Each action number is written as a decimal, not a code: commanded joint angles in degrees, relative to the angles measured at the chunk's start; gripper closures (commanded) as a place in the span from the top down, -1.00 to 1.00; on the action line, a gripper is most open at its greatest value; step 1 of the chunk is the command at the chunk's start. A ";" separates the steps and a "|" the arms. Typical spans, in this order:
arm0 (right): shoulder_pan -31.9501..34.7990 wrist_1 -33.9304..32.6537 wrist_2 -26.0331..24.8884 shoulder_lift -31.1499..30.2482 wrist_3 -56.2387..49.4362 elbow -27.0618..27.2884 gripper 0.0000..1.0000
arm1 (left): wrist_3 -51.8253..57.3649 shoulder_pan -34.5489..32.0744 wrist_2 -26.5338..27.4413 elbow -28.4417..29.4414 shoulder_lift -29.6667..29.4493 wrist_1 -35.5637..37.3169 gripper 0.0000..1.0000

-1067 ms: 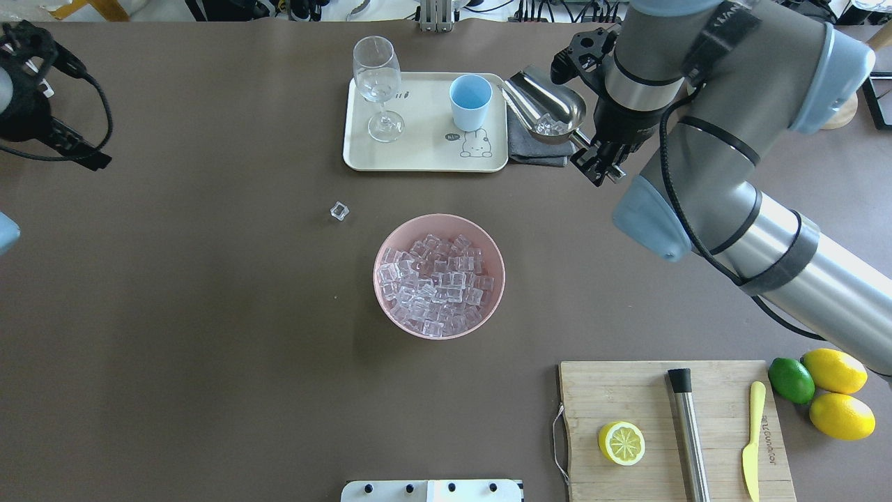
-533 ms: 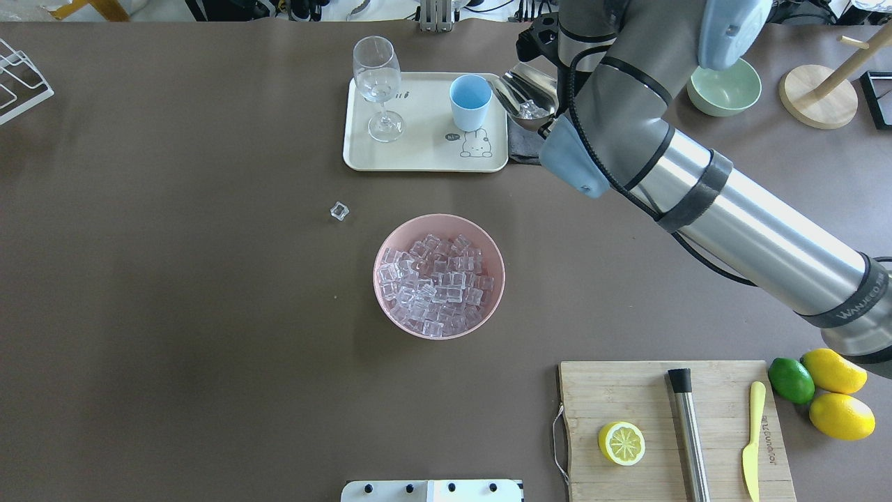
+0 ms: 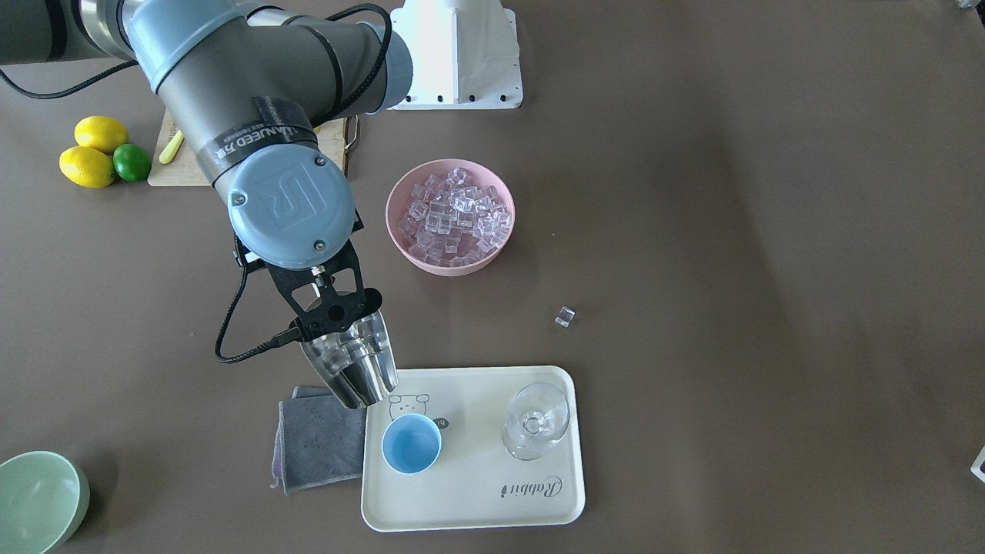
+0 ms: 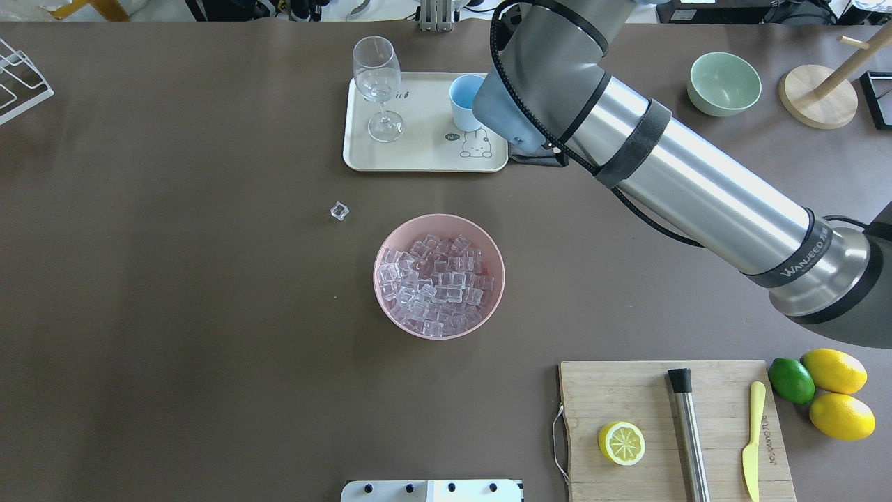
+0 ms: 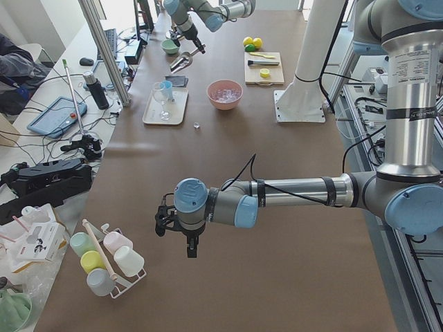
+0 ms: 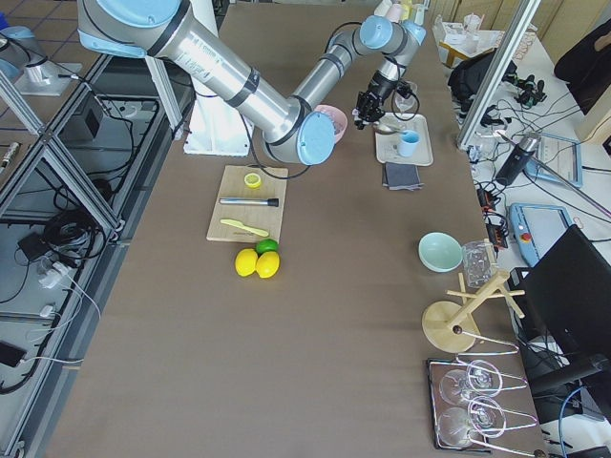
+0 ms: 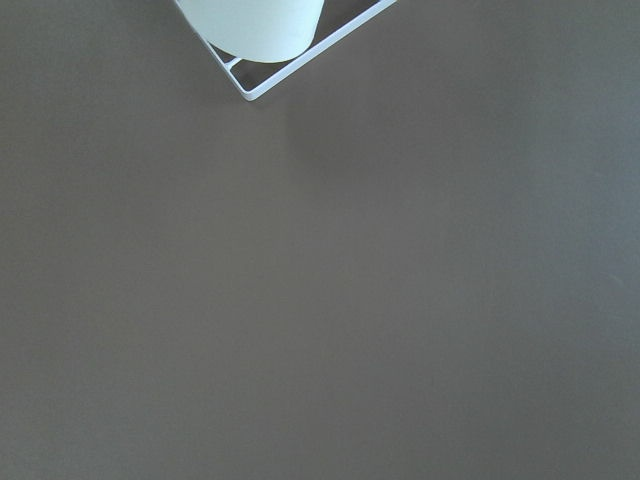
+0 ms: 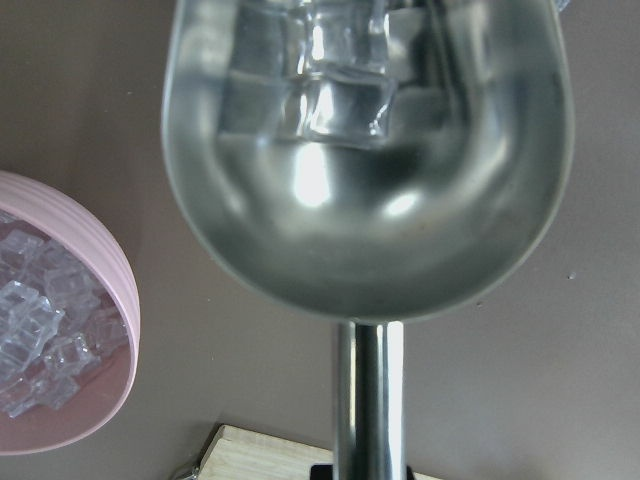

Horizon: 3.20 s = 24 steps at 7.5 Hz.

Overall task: Put ice in cup with scoop
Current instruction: 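Tilt the scoop over the light-blue cup to pour the ice with the right gripper, then carry the empty scoop back toward its spot on the table with the right gripper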

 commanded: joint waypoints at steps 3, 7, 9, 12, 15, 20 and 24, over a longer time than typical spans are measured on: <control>0.00 -1.96 0.49 5.15 -0.69 -6.59 -1.00 | -12.11 -0.21 -3.49 -2.59 -0.23 5.86 0.97; 0.00 -1.96 0.48 6.39 -0.69 -8.44 -1.00 | -15.80 0.49 -3.06 -4.44 -0.59 5.96 0.97; 0.00 -1.52 0.48 4.73 -0.61 -5.57 -1.00 | -15.11 0.50 -2.88 -4.71 -0.41 5.96 0.97; 3.59 -1.78 0.05 -2.63 0.62 7.33 -1.00 | -10.80 0.58 -0.86 -4.71 -0.50 5.96 0.97; 4.57 -1.78 -1.44 -17.21 6.51 26.67 -1.00 | -10.80 0.85 -0.95 -4.36 -0.15 5.96 0.97; 11.78 8.45 -0.84 -40.68 10.87 38.22 -1.00 | -10.45 3.40 -0.95 -3.56 -0.67 5.69 0.97; 10.12 28.28 2.15 -51.41 23.69 35.34 -1.00 | -6.95 3.48 -0.86 -3.83 -0.76 5.95 0.97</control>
